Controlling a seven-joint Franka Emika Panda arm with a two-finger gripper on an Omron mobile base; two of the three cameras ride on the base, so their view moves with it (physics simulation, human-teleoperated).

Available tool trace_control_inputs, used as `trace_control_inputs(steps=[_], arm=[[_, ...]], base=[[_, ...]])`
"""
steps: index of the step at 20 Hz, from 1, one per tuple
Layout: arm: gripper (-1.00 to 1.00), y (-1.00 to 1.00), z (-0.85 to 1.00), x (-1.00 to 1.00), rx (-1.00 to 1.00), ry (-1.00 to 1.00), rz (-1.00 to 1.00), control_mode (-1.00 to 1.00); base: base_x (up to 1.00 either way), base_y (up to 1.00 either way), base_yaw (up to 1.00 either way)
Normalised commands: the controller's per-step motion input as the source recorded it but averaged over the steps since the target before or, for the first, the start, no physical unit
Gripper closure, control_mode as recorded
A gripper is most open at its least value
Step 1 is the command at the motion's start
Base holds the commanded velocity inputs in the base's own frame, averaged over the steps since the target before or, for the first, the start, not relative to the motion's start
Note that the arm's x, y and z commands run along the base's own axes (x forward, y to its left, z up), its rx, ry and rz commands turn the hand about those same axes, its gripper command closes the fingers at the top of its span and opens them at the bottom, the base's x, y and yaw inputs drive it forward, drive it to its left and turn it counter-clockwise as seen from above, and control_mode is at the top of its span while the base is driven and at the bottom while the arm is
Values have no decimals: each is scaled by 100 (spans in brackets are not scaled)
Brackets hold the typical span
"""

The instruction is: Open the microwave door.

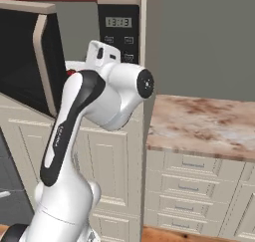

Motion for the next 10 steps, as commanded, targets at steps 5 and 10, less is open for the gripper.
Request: trace_control_inputs(steps=[5,10], arm=[[-100,48,-10,59,-6,-8,10,-100],[-100,39,-5,37,-4,-1,11,-100]], base=[[0,0,0],[0,0,0]])
